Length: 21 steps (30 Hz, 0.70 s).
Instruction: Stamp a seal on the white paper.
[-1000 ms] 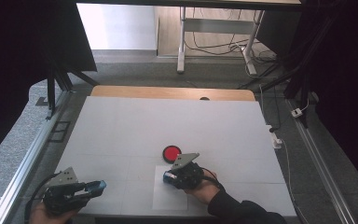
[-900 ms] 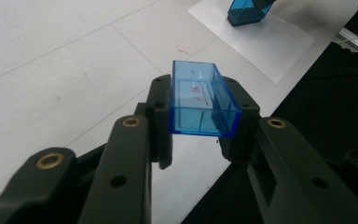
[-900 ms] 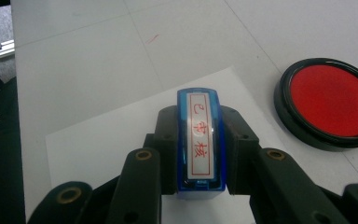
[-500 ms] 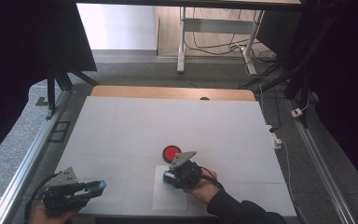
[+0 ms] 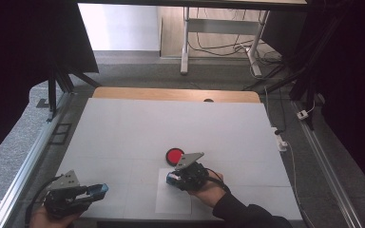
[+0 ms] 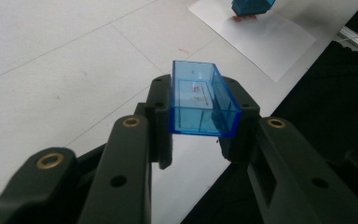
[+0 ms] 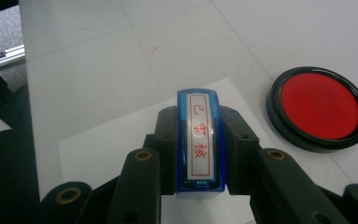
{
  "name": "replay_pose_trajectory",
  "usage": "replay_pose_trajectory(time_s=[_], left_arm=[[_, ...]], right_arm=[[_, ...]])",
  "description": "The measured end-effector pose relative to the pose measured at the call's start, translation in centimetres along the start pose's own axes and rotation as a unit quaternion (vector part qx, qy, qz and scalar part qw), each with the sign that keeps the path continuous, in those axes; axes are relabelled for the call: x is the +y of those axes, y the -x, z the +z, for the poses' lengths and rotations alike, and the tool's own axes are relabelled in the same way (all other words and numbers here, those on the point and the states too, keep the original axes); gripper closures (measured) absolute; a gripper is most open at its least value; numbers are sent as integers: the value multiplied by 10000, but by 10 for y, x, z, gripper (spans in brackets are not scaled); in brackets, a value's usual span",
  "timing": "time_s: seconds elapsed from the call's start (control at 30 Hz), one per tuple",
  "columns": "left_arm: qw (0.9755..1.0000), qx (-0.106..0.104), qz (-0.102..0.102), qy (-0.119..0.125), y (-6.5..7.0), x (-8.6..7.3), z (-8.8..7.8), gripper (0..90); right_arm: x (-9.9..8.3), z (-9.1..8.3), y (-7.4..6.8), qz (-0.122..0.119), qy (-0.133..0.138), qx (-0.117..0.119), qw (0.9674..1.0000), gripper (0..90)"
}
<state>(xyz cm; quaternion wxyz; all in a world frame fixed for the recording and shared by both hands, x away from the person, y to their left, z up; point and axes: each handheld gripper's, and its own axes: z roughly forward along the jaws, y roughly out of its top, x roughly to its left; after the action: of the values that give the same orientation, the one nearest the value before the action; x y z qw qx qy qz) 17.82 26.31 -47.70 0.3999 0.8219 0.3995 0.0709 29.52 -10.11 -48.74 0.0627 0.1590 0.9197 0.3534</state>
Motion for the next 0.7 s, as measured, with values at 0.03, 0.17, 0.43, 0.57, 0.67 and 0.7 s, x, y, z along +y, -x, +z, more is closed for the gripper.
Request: replay_pose_trajectory(time_s=[0.03,0.17,0.43,0.57,0.67,0.7], left_arm=[[10000,1,-1,-1,0,0,0,675],[10000,3,-8,0,0,0,0,675],[10000,3,-11,8,0,0,0,675],[10000,-7,-24,7,-1,0,0,675],[10000,-16,-16,10,-1,0,0,676],[10000,-12,-10,14,0,0,0,675]], right_arm=[[0,-1,0,9,16,10,10000,707],[1,-6,1,68,126,86,9999,707],[4,-20,2,62,320,136,9994,708],[5,-29,2,96,461,129,9988,708],[5,-34,3,111,560,140,9983,707],[6,-36,3,124,599,118,9981,708]])
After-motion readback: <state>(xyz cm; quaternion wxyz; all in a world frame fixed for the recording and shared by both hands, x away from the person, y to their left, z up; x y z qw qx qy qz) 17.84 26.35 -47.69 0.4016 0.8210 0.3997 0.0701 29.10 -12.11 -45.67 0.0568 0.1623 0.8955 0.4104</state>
